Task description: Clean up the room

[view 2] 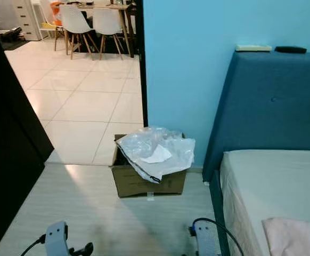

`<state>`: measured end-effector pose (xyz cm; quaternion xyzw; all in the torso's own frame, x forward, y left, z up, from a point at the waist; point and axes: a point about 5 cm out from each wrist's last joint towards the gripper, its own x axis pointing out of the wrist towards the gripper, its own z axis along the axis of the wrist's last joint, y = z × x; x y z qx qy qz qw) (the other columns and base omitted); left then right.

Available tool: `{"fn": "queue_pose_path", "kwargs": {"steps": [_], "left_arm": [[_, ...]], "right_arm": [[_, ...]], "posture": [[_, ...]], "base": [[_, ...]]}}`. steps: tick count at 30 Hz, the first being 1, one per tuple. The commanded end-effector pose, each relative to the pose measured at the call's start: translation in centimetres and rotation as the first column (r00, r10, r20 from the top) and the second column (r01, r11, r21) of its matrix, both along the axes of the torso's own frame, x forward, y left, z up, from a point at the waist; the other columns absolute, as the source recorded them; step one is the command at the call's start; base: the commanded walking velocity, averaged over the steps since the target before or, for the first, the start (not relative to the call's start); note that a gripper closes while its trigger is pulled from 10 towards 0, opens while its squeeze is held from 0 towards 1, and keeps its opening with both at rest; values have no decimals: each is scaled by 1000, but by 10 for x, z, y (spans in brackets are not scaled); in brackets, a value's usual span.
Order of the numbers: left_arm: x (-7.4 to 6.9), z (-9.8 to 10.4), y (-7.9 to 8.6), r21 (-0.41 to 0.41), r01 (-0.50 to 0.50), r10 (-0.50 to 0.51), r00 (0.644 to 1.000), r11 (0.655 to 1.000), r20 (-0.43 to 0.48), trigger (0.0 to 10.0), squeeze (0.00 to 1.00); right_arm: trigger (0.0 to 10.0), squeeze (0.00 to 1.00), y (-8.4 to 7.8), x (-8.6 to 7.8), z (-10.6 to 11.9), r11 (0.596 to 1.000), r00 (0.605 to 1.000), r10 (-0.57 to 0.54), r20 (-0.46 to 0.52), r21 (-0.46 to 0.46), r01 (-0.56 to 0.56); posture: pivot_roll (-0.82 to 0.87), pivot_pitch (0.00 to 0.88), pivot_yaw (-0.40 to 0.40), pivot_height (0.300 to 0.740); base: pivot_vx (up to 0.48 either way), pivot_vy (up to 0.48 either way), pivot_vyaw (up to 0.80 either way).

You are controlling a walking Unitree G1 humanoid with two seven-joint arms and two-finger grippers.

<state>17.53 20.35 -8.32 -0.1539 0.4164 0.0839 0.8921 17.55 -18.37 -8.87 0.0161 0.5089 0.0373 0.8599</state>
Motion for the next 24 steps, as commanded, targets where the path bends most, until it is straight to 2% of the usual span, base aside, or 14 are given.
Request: {"fn": "queue_pose_path", "kwargs": {"steps": [1, 3, 7, 11, 14, 16, 18, 20, 24], "left_arm": [[0, 0, 1, 12, 32, -32, 999, 999, -15, 10000, 0], [8, 3, -1, 7, 27, -27, 1000, 1000, -3, 10000, 0], [12, 4, -2, 8, 23, -23, 1000, 1000, 5, 10000, 0], [14, 5, -7, 6, 10, -10, 1000, 1000, 17, 10000, 0], [8, 2, -7, 8, 8, -8, 1000, 1000, 0, 10000, 0], [-3, -2, -4, 7, -13, 13, 1000, 1000, -26, 10000, 0], [-3, -2, -4, 7, -13, 13, 1000, 1000, -26, 10000, 0], [-13, -6, 1, 9, -38, 38, 998, 999, -49, 10000, 0], [-17, -7, 3, 11, -48, 49, 997, 999, -57, 10000, 0]], "right_arm": [[10000, 0, 5, -3, -2, 999, 1000, -23, -14, 23, 23], [10000, 0, 9, -4, -3, 999, 999, 49, -20, 5, -49], [10000, 0, 9, -2, -2, 999, 999, 47, -19, 7, -47], [10000, 0, 7, 1, -1, 996, 996, 82, -25, -22, -83], [10000, 0, 8, 2, 0, 997, 997, 78, -22, -19, -78], [10000, 0, 9, 3, 0, 996, 996, 87, -24, -21, -87], [10000, 0, 9, 3, 0, 996, 996, 87, -24, -21, -87], [10000, 0, 10, 2, -1, 996, 996, 88, -29, -20, -88], [10000, 0, 10, -1, -2, 996, 996, 87, -35, -18, -87]], "posture": [[-11, 0, -41, 740], [-6, 0, -48, 740], [1, 0, -57, 740], [4, 0, -65, 740], [8, 0, -64, 740], [8, 0, -62, 740], [8, 0, -62, 740], [10, 0, -58, 740], [8, 0, -54, 740]], "base": [[0, -465, 0], [0, -465, 0], [0, -464, 0], [0, 0, 0], [0, 0, -715], [0, 0, -763], [0, 0, -763], [0, 0, -763], [0, 0, -763]]}}
